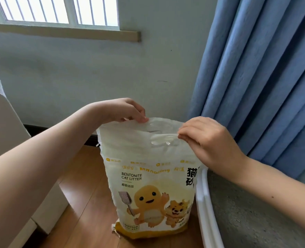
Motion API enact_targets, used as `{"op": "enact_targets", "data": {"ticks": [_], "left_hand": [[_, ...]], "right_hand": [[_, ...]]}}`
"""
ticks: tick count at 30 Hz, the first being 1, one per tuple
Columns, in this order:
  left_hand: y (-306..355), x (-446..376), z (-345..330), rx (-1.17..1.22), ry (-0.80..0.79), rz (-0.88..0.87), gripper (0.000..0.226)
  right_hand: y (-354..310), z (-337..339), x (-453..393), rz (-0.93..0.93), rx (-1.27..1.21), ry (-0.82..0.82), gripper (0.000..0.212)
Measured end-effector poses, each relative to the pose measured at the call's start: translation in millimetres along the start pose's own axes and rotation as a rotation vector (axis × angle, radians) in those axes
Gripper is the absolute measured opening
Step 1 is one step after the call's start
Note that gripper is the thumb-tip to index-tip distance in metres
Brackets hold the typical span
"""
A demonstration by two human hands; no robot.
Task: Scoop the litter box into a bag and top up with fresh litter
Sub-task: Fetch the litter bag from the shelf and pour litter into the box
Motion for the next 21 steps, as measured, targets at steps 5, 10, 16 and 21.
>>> {"op": "enact_targets", "data": {"ticks": [5, 10, 16, 21], "left_hand": [[-1, 0, 4, -0.020, 0.186, -0.056, 0.016], [2, 10, 15, -0.137, 0.251, -0.105, 0.022], [-70, 69, 29, 0.381, 0.313, -0.173, 0.077], [-146, 97, -23, 0.461, 0.144, -0.183, 0.094]], "right_hand": [[-12, 11, -8, 0.006, -0.002, -0.158, 0.016], [-20, 21, -24, -0.170, 0.007, -0.393, 0.032], [-47, 24, -47, -0.132, -0.064, -0.363, 0.060], [-105, -16, -94, 0.178, -0.007, -0.468, 0.063]]}}
Point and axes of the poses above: each hand's wrist, its own x-axis away from the middle knuckle, its own z-axis out of the back of the hand, y = z × x, the point moved 3 cm from there along -x, towards the middle knuckle, and after that the axes turned 4 degrees about y, right-handed, at the moved point
